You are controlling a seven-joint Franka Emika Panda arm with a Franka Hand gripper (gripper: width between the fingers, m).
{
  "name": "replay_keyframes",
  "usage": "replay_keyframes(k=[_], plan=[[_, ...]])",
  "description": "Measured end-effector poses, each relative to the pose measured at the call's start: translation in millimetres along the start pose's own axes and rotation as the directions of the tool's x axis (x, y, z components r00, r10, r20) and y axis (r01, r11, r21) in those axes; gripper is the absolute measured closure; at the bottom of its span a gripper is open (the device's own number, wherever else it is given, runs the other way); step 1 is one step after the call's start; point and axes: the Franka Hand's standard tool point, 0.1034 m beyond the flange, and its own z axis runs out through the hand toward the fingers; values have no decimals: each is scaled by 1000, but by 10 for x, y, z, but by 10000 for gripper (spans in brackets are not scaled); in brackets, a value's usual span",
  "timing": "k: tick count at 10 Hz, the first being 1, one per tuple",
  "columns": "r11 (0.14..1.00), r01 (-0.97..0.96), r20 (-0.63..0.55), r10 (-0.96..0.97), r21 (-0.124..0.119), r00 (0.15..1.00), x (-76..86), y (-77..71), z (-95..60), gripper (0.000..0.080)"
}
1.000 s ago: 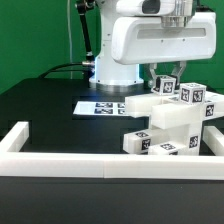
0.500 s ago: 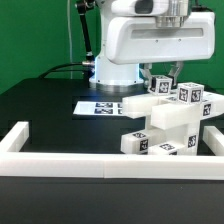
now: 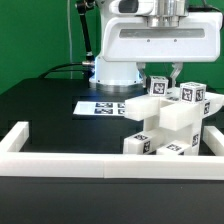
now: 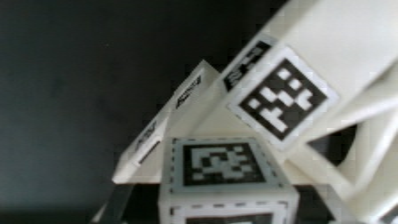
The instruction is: Assemble chair
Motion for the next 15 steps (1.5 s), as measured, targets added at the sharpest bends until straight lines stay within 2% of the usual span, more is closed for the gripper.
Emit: replay_keyframes(k=[4, 5, 6, 10, 11, 12, 14, 15], plan=[[972, -236, 0, 236, 2, 972, -1, -8, 0, 512], [934, -358, 1, 358, 3, 934, -2, -13, 1, 512], [922, -388, 2, 388, 4, 922, -2, -15, 1, 512], [709, -704, 29, 704, 39, 710, 6, -12, 10, 512], [672, -740, 35, 739, 43, 673, 4, -14, 13, 512], [578, -815, 49, 813, 46, 580, 2, -16, 14, 512], [464, -885, 56, 883, 39, 465, 0, -23, 17, 512], [355, -934, 68, 932, 37, 356, -1, -27, 20, 512]])
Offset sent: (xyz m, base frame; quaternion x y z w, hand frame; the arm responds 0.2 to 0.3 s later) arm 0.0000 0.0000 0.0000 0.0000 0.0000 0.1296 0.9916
